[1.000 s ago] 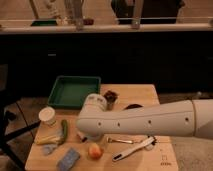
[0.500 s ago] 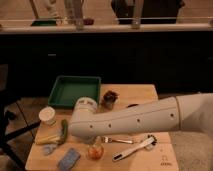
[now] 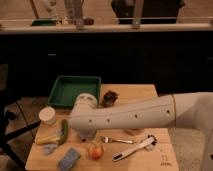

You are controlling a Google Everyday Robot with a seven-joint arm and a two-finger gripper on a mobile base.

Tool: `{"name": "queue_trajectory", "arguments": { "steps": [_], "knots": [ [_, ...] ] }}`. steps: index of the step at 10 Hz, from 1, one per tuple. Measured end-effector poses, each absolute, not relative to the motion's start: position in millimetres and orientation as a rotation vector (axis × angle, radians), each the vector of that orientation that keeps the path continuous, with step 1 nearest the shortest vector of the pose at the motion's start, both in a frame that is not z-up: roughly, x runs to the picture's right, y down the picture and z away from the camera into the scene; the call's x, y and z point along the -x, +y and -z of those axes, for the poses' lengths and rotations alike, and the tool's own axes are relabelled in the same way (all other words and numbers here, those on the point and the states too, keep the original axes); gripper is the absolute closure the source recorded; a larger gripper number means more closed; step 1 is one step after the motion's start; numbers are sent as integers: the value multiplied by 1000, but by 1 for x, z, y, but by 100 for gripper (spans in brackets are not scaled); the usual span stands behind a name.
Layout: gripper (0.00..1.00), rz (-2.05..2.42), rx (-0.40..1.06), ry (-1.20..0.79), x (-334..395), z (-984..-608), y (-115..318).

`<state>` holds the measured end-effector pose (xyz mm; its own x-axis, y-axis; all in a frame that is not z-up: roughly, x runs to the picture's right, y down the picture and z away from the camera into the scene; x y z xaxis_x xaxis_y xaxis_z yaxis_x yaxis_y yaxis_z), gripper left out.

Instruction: Place eraser in tray

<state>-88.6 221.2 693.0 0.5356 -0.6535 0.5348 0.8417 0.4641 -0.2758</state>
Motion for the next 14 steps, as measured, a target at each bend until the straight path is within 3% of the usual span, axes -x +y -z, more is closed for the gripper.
{"name": "queue_trajectory", "arguments": {
  "steps": [5,14],
  "knots": [
    [20,883,546,-391,80,-723,192],
    [20,711,567,-366,97,-772,201]
  ]
}}
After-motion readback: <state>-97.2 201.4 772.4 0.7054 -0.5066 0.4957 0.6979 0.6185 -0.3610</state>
